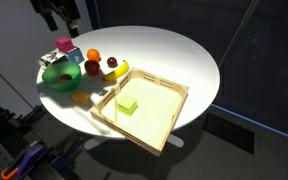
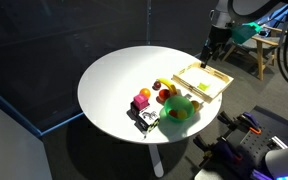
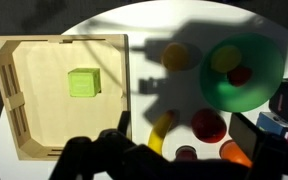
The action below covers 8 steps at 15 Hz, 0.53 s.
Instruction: Put the smaller yellow plastic fruit in the bowl and then put the yellow block in the crate
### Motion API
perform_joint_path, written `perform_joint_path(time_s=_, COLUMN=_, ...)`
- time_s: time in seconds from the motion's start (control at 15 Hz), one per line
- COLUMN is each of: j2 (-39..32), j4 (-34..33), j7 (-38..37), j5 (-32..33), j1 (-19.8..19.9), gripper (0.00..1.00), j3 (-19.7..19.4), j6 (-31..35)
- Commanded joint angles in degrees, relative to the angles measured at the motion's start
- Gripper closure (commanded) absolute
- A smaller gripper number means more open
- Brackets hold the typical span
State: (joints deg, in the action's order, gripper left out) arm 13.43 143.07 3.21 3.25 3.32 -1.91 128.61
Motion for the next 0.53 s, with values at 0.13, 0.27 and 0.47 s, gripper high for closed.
perform_joint_path(time_s=0.13, j2=4.3, j4=-1.1, j7=-1.1, j5=-2.1, j1=-1.3, gripper=0.0, j3=0.4, j6=-6.2)
perform_joint_path(time_s=0.27, j2=5.0, j4=-1.3, j7=-1.1, j5=-2.7, j1=-1.7, gripper=0.0, j3=0.5, j6=-7.6)
perform_joint_path(time_s=0.47, j2=5.6, j4=-1.1, j7=-1.2, j5=-3.3, j1=-2.1, gripper=0.0, j3=0.7, j6=-8.6)
